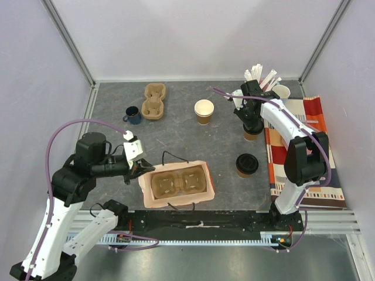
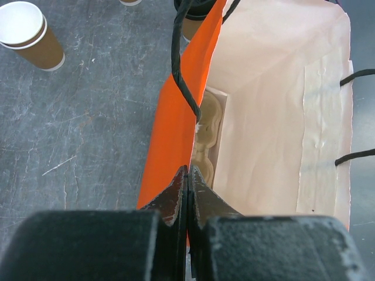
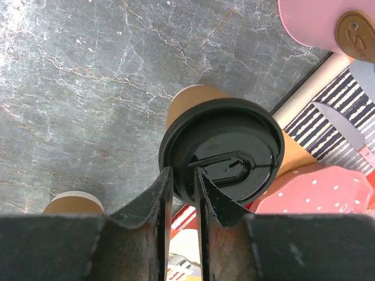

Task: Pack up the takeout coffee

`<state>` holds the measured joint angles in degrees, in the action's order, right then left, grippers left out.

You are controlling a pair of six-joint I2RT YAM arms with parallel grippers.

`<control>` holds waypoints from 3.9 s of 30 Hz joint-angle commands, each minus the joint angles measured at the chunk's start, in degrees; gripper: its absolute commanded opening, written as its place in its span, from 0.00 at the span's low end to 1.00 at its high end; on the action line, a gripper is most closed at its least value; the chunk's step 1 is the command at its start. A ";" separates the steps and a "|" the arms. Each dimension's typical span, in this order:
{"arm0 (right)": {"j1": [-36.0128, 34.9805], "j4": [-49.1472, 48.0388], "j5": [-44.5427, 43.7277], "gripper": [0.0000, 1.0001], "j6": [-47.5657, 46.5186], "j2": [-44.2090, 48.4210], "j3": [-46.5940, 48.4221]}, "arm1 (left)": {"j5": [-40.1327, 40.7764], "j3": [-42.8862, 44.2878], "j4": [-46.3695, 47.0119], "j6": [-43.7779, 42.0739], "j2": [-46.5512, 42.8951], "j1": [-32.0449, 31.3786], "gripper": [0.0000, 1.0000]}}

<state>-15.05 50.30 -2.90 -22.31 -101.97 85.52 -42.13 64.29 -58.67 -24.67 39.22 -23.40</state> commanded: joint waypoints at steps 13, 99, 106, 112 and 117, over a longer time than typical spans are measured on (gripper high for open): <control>-0.51 3.04 1.23 0.00 1.65 5.55 2.98 | 3.72 -0.04 4.27 -2.40 -0.37 -0.16 0.02; -13.52 16.76 40.87 0.00 24.15 26.56 32.52 | 37.91 5.67 24.49 5.59 18.61 -19.93 0.02; -13.52 23.42 34.65 0.00 22.75 28.83 34.47 | 36.85 4.44 23.87 5.86 17.47 -19.93 0.02; -13.52 21.17 34.71 0.00 20.54 33.50 20.58 | 36.59 4.26 23.87 4.80 16.76 -19.93 0.02; -15.18 15.18 35.42 0.00 20.82 31.32 18.90 | 34.92 4.09 23.70 6.12 16.32 -19.85 0.02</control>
<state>-28.82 71.61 32.53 -0.51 -68.03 104.73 -5.13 67.79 -36.38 -20.75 56.88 -43.16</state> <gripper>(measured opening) 0.087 0.026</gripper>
